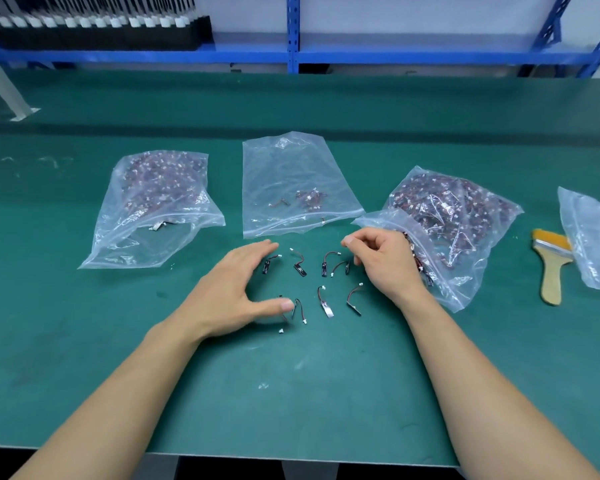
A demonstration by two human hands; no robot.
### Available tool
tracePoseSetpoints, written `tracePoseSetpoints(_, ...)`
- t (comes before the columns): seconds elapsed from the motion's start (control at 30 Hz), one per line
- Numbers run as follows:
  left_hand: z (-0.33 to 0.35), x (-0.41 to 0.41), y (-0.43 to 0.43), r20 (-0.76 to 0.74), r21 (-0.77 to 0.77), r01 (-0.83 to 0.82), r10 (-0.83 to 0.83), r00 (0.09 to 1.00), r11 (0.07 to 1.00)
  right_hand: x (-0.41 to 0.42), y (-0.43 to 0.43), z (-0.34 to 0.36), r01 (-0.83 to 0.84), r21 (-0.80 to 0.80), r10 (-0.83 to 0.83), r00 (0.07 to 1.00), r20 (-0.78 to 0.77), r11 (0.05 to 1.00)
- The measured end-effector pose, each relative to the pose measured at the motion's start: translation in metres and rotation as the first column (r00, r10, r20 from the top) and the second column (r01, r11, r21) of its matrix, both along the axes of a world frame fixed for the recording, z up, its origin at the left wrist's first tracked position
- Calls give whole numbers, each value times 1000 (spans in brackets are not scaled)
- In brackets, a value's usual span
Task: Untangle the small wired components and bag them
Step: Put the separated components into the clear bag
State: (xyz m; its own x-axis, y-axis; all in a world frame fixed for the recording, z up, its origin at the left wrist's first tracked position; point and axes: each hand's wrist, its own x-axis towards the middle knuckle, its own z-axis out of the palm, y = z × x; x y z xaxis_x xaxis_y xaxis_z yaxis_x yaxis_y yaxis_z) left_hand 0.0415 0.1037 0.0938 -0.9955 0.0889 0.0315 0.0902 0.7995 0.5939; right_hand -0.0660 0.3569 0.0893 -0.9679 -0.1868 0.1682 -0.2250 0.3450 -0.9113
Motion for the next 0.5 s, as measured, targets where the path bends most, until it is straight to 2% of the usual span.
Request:
tracePoseSetpoints(0.1,-1,-4,18,9,-146,58,-57,998,988,0,-2,-1,-2,-6,2,1000,2,1000)
tracePoseSetpoints(0.23,-6,-17,53,-6,-252,119,-125,992,960,0,-3,-1,0,-24,0,1000,-5,1000)
tracePoseSetpoints(0.4,-9,-39,93,-49,-269,164,-183,982,949,1,-1,1,-15,-41,14,1000,-18,999)
tracePoseSetpoints(0.5,-8,-48,99,-176,-221,101,-141,974,970,1,-1,1,-4,-41,3,1000,-16,999)
